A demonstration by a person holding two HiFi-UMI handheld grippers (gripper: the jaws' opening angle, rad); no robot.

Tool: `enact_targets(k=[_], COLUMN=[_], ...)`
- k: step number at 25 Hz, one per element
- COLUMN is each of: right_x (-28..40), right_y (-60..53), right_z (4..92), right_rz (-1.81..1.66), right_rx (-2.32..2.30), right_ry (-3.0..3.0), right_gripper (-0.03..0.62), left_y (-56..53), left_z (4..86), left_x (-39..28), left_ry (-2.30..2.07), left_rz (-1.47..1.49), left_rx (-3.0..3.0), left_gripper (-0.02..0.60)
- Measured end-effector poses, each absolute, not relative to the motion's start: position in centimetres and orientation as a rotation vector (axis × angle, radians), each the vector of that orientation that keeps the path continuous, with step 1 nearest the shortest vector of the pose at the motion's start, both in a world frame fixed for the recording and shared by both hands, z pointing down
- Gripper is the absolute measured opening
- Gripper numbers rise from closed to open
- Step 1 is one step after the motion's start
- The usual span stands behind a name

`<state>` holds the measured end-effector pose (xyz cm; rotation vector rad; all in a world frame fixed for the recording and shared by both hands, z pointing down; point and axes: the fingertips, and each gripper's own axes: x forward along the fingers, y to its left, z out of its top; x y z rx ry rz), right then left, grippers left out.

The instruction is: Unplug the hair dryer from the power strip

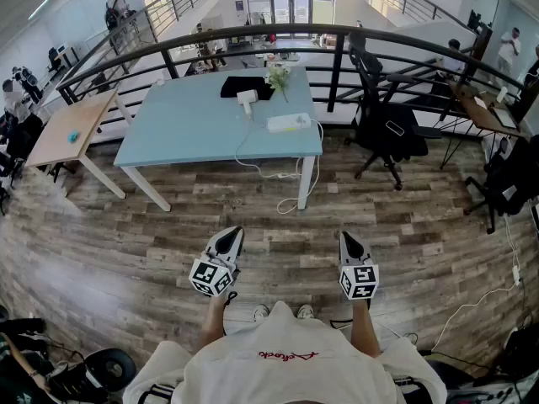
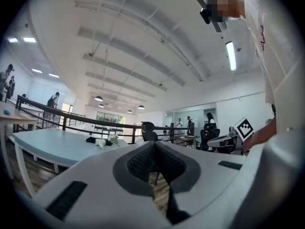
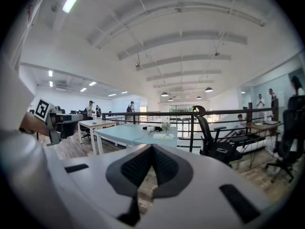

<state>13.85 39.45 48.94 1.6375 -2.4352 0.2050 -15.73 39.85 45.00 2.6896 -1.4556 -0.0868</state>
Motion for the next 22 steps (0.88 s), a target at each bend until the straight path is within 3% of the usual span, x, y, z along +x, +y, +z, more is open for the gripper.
enact_targets(k=[22], right_x=[17.1], right_y=[38.5], right_z=[48.4], right_rz=[0.206], right_rx=[1.611], right_ry=[-2.501], right_gripper=[0.017], left_y=[39.5], left_z=[44.8], left_x=[-11.7], left_ry=[-1.516], left_rz=[-0.104], left_rx=[2.669], left_gripper=[0.009])
